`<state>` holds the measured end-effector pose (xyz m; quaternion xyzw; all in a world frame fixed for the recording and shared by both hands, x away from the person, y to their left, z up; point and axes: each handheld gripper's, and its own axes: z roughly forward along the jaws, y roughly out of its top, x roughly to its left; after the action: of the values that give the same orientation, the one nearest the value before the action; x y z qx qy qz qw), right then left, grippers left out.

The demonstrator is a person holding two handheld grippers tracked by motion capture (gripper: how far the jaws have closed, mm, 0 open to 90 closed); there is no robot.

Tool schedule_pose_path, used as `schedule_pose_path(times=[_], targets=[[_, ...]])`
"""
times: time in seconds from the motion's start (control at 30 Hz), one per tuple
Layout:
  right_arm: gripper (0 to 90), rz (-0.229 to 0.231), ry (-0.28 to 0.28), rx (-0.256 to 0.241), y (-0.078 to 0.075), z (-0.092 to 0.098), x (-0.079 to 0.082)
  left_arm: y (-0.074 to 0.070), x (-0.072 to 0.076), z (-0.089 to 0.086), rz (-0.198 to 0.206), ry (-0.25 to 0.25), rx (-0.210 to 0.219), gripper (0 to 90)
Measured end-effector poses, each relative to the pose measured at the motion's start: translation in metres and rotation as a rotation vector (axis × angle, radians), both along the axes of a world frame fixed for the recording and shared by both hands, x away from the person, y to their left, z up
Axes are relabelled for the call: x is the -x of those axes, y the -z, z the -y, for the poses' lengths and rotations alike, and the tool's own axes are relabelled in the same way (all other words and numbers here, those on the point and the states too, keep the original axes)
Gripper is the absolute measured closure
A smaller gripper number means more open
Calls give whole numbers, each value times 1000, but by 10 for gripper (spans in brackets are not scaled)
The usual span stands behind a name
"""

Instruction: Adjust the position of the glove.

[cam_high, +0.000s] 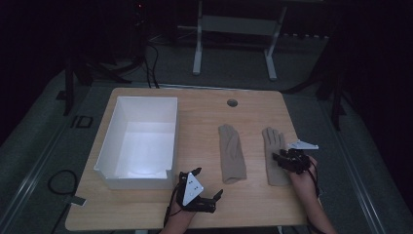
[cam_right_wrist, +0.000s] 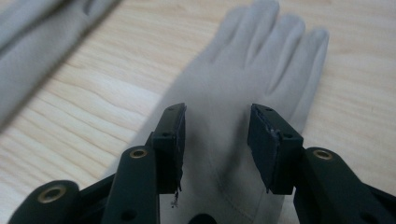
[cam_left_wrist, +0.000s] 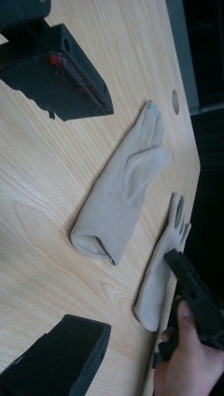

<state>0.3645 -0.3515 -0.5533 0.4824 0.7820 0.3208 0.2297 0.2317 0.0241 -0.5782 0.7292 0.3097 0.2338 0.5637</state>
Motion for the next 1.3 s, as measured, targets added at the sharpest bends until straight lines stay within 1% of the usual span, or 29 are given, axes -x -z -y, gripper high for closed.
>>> schedule_pose_path(times=[0.07,0.1,0.17,0.23,0.27,0.3,0.33,0.4,0.47,0.5,0.53,0.7,0.73,0.83,0.87,0.97,1.13,1.3], targets=[[584,21,3,-5,4,0,2,0,0,0,1,0,-1,4],[603,27,6,-11,5,0,3,0,0,0,2,0,-1,4],[673,34,25,-31,7,1,4,0,0,0,2,1,-3,4],[765,34,29,-17,6,-1,4,0,0,0,1,1,-2,4],[765,34,29,-17,6,-1,4,0,0,0,1,1,-2,4],[792,30,37,-12,5,-1,4,0,0,0,0,0,-3,4],[808,29,47,4,4,-4,4,0,0,0,0,0,-3,4],[822,26,63,11,3,-6,5,0,0,0,1,0,-2,4],[825,25,68,10,2,-6,4,0,0,0,0,0,-2,4],[828,24,78,1,1,-6,5,0,0,0,0,0,-1,4],[831,27,92,-14,-2,-7,5,0,0,0,0,0,-1,4],[832,41,117,-20,-14,-7,5,0,0,0,-1,0,-1,4],[832,50,126,-33,-21,-6,5,0,0,0,-1,-1,-1,4],[832,68,141,-43,-31,-4,4,0,0,0,-1,-1,-1,4],[833,75,148,-54,-35,-3,4,0,0,0,-1,-1,-1,4],[834,102,161,-66,-48,-2,3,0,0,0,-1,-2,-2,4],[834,146,147,-73,-72,-10,1,0,0,0,-1,-1,-1,4],[834,175,126,-85,-91,-25,-1,0,0,0,0,0,-3,4]])
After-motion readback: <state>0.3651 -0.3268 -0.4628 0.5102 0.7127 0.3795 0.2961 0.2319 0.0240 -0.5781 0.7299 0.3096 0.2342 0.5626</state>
